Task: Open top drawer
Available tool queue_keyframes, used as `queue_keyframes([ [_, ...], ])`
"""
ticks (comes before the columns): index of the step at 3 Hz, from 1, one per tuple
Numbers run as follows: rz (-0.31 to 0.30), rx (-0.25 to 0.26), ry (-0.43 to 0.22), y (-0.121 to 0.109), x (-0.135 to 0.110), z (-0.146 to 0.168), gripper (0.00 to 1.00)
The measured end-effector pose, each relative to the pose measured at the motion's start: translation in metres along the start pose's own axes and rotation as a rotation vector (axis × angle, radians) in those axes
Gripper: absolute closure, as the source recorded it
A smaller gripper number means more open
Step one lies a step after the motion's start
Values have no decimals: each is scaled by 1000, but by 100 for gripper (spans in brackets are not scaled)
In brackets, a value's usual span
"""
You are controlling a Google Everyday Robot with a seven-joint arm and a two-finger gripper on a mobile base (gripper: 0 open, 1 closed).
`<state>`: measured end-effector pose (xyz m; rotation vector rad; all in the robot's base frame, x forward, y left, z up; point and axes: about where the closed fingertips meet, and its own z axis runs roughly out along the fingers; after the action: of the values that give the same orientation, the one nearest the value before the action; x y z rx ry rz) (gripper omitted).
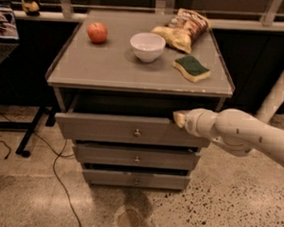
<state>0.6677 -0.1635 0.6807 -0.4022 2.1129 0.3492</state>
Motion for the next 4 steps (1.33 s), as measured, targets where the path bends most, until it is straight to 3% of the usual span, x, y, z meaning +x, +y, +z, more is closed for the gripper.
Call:
queue_keyframes([
  [2,27,5,29,-4,9,-11,100],
  [3,-17,15,-37,-5,-28,12,100],
  [4,-17,14,-27,-4,-25,14,100],
])
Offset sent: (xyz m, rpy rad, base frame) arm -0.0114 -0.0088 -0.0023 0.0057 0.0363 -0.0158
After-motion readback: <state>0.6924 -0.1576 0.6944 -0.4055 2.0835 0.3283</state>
